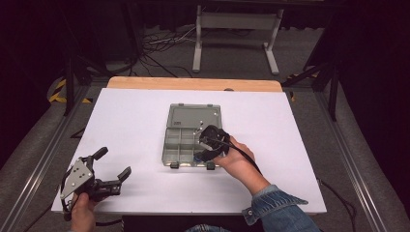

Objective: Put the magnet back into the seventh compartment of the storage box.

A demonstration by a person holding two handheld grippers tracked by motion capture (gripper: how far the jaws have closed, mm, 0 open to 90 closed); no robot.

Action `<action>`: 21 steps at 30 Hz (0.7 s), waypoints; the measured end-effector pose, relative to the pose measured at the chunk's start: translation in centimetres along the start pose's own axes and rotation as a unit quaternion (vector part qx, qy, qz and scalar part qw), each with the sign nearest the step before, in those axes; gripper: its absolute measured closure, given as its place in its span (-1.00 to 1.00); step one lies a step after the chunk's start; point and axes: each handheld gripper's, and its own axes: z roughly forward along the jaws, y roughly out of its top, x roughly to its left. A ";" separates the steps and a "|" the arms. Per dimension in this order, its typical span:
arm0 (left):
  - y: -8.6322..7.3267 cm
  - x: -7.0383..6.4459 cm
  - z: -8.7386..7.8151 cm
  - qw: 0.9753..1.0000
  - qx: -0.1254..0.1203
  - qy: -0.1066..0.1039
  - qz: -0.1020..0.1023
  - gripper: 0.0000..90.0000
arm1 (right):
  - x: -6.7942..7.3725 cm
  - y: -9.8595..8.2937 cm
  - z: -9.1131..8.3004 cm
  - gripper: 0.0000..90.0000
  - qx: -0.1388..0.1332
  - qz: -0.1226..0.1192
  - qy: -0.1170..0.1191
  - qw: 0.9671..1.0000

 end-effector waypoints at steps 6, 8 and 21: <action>0.0 0.0 0.0 1.000 0.001 -0.001 0.000 -0.99 | 0.1 -0.1 -1.2 -0.43 -0.031 0.002 -0.001 1.000; 0.0 0.0 0.0 1.000 0.002 -0.001 0.000 -0.99 | 0.1 -0.2 -1.9 -0.56 -0.045 0.003 0.000 0.999; 0.0 0.0 0.0 1.000 0.002 0.000 0.000 -0.99 | 0.7 -1.0 -4.9 -0.81 -0.100 -0.010 -0.002 0.995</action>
